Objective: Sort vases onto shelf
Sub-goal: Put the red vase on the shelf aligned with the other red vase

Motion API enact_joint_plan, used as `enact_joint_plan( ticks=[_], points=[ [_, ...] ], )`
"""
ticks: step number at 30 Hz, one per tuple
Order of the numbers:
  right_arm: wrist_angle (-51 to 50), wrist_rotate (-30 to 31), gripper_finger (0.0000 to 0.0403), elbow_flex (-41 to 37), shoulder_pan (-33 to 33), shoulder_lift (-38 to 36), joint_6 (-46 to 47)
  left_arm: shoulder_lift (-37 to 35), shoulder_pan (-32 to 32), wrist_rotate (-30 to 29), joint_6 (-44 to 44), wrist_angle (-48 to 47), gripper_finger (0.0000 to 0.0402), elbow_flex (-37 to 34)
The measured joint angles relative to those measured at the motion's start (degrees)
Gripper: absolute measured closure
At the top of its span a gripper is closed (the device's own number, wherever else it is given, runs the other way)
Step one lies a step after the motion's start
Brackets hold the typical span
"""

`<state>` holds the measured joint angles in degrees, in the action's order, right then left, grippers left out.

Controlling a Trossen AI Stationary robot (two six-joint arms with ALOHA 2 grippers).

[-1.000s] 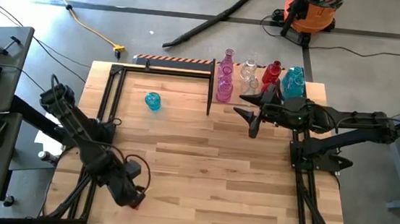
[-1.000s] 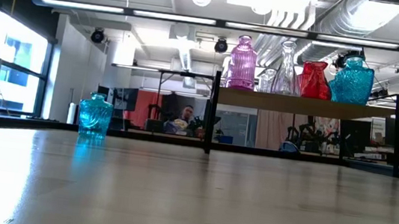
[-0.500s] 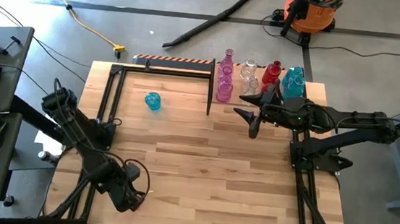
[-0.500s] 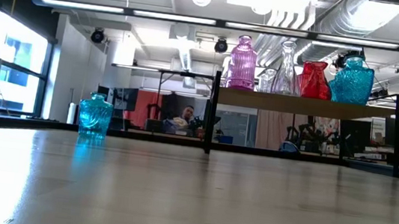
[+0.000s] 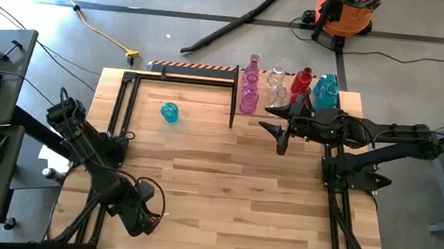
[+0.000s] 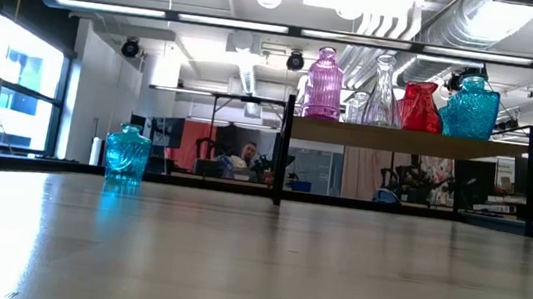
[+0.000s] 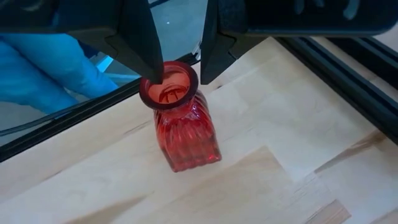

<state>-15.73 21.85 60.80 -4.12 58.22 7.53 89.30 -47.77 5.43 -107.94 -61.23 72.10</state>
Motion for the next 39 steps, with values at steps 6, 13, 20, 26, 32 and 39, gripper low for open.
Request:
enact_joint_plan(
  ticks=[6, 13, 20, 26, 32, 39],
  points=[
    [-0.3, 0.0, 0.0185, 0.0, 0.0, 0.0, 0.0, 0.0, 0.0, 0.0, 0.0, 0.0, 0.0302, 0.0],
    [-1.1, 0.0, 0.0185, 0.0, 0.0, 0.0, 0.1, 0.4, 0.0, 0.0, 0.3, 0.1, 0.0302, 0.0],
    [-1.0, 0.0, 0.0185, 0.0, 0.0, 0.0, 0.0, 2.6, 0.0, 1.6, 2.2, 1.3, 0.0302, 0.0],
    [-1.0, 0.0, 0.0185, 0.0, 0.0, 0.0, 0.0, 5.3, 0.0, 1.9, 2.7, 1.2, 0.0302, 0.0],
    [-0.9, 0.0, 0.0185, 0.0, 0.0, 0.0, 0.1, 7.2, 0.1, 3.1, 2.7, 1.2, 0.0303, 0.0],
    [-0.9, 0.0, 0.0185, 0.0, 0.0, 0.0, 0.1, 7.4, 0.1, 3.3, 2.9, 1.4, 0.0349, 0.0]
  ],
)
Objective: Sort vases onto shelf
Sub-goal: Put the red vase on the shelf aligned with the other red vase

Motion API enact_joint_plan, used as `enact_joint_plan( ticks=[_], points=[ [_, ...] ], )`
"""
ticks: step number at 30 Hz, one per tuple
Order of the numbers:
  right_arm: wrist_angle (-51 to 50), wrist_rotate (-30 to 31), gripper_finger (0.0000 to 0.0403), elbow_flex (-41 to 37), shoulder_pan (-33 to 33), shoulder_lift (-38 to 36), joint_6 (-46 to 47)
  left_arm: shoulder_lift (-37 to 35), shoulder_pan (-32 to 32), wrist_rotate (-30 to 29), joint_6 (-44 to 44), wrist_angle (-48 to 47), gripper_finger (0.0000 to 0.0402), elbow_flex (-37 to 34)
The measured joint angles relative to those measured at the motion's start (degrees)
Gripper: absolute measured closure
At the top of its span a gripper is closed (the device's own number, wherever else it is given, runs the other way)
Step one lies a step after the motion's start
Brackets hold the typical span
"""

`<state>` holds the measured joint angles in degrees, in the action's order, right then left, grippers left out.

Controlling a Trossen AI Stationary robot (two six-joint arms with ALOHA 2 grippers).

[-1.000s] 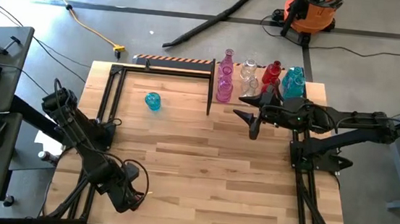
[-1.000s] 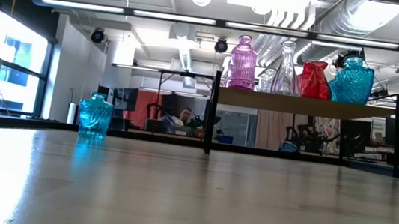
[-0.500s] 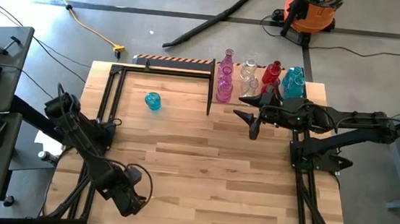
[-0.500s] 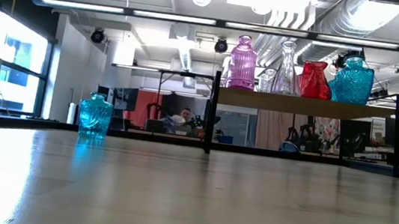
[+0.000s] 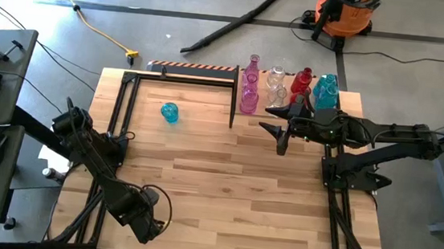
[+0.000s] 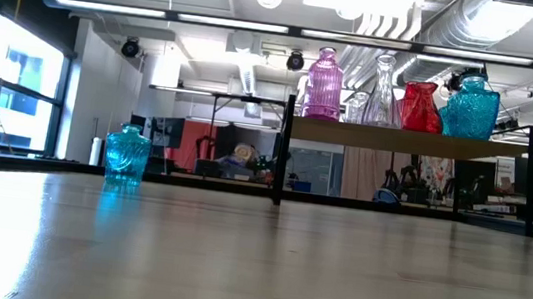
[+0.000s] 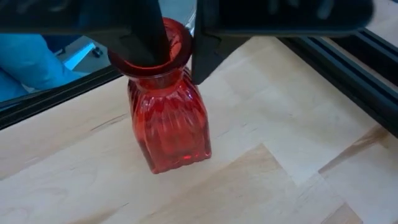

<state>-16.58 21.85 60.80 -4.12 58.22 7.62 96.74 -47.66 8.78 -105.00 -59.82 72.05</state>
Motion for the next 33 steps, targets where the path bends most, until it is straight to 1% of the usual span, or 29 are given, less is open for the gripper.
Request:
enact_joint_plan(
  ticks=[3, 5, 10, 13, 21, 25, 29, 33],
  points=[
    [0.0, 0.0, 0.0185, 0.0, 0.0, 0.0, 0.0, -0.3, 0.1, 0.1, 0.6, 0.2, 0.0380, 0.1],
    [0.0, 0.0, 0.0185, 0.0, 0.0, 0.0, 0.0, -0.5, 0.1, 0.2, 0.7, 0.2, 0.0388, 0.2],
    [0.0, 0.0, 0.0185, 0.0, 0.0, 0.0, -0.1, -0.9, 0.5, 0.3, 2.3, -0.1, 0.0381, 0.0],
    [0.0, 0.0, 0.0185, 0.0, 0.0, 0.0, -0.1, -1.2, 1.3, 0.3, 3.1, -0.3, 0.0383, 0.0],
    [-0.2, 0.8, 0.0185, 0.0, 0.0, 0.0, -1.2, -4.7, 4.7, -0.7, 6.7, -0.3, 0.0387, 0.0],
    [-0.8, 1.9, 0.0185, 0.0, 0.0, 0.0, -1.1, -7.1, 7.2, -2.3, 8.9, -0.3, 0.0386, 0.0],
    [-2.1, 1.9, 0.0185, 0.0, 0.0, 0.0, -1.1, -9.7, 10.1, -5.2, 11.5, -0.3, 0.0387, 0.0],
    [-2.5, 0.4, 0.0185, 0.0, 0.0, 0.0, -1.1, -12.3, 14.1, -7.7, 15.3, -0.2, 0.0387, 0.0]
  ],
)
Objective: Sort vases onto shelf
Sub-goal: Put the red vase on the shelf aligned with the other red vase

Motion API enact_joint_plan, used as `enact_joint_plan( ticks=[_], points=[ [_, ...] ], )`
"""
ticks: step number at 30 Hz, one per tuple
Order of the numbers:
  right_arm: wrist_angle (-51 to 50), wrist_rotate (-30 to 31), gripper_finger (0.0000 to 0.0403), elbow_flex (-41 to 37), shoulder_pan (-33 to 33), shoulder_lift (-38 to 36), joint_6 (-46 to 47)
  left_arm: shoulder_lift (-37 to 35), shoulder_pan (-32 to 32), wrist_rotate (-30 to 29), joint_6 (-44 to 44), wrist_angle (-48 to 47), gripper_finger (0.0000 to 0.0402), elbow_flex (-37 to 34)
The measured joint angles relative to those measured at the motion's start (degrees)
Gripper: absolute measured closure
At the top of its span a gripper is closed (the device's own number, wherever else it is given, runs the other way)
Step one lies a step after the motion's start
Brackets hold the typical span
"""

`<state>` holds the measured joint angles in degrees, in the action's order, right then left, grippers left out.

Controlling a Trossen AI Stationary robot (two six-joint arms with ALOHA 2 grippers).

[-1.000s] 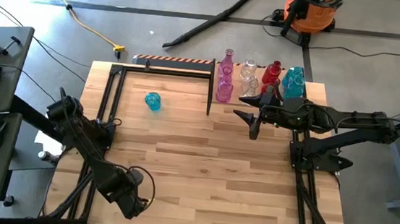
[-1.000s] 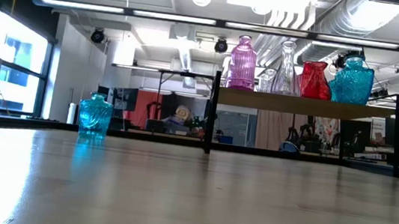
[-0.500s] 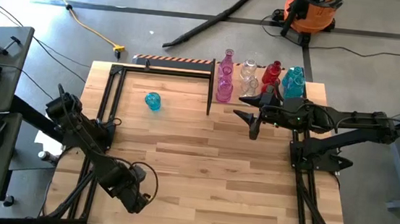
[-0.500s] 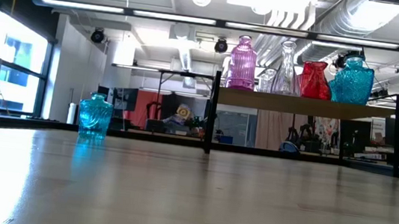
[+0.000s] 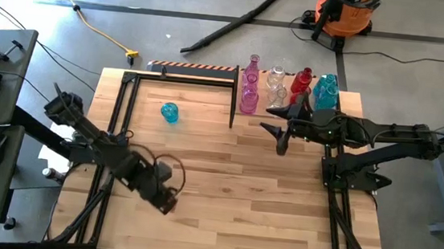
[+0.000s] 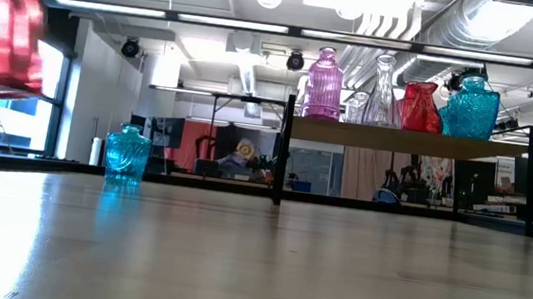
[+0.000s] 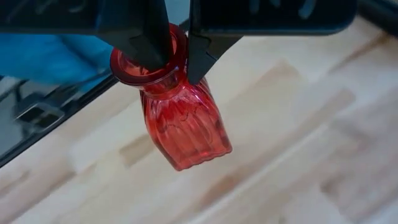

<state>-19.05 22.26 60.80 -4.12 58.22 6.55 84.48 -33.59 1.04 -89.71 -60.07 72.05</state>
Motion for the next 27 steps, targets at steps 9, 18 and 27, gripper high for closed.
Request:
enact_joint_plan(
  ticks=[9, 18, 27],
  points=[
    [0.2, -8.0, 0.0185, 0.0, 0.0, 0.0, 0.0, -4.6, 10.6, -3.2, 10.2, 0.4, 0.0387, 0.0],
    [3.8, -8.4, 0.0185, 0.0, 0.0, 0.5, 2.4, -6.5, 20.5, -3.1, 21.9, 7.3, 0.0387, 0.0],
    [10.1, -9.3, 0.0185, 0.0, 0.0, 4.5, 2.4, -6.4, 27.2, 1.1, 33.0, 16.8, 0.0387, 0.0]
  ],
)
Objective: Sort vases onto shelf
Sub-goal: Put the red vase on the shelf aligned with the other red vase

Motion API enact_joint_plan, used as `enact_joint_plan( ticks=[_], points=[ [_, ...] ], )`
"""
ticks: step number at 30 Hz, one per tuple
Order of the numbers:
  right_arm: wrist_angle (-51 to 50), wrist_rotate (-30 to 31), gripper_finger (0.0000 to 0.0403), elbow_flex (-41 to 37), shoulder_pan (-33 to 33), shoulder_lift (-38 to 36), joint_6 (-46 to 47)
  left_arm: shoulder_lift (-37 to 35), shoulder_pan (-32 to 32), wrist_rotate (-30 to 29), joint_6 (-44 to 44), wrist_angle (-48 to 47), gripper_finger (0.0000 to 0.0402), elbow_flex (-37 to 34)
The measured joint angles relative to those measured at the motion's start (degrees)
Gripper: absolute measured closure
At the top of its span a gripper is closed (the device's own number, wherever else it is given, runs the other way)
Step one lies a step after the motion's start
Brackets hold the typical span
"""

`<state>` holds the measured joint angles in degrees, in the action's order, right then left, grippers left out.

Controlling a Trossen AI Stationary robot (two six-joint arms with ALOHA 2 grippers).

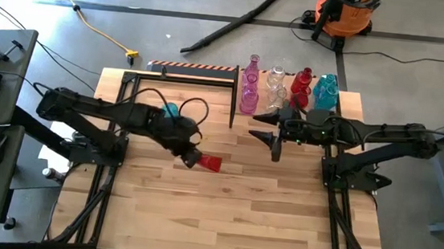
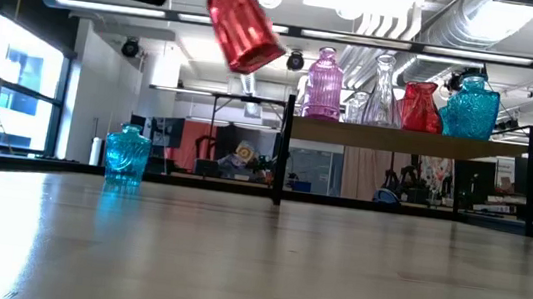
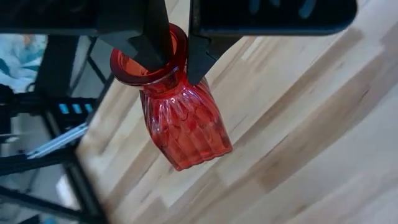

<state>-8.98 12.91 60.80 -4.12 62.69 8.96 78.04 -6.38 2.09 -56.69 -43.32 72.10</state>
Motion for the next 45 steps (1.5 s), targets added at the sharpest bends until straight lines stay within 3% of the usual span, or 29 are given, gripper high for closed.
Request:
enact_joint_plan(
  ticks=[12, 21, 45],
  points=[
    [11.2, 0.3, 0.0185, 0.0, 0.8, 6.2, 0.0, 0.0, 5.0, 3.2, 10.1, 9.2, 0.0387, 0.0],
    [17.8, -2.8, 0.0185, 0.0, 0.9, 10.4, 1.5, 0.0, 8.2, 9.5, 14.1, 15.1, 0.0387, 0.0],
    [16.9, -4.8, 0.0185, 0.0, 0.9, 18.2, 15.5, 0.0, 13.2, 15.8, 25.0, 7.0, 0.0387, 0.0]
  ],
)
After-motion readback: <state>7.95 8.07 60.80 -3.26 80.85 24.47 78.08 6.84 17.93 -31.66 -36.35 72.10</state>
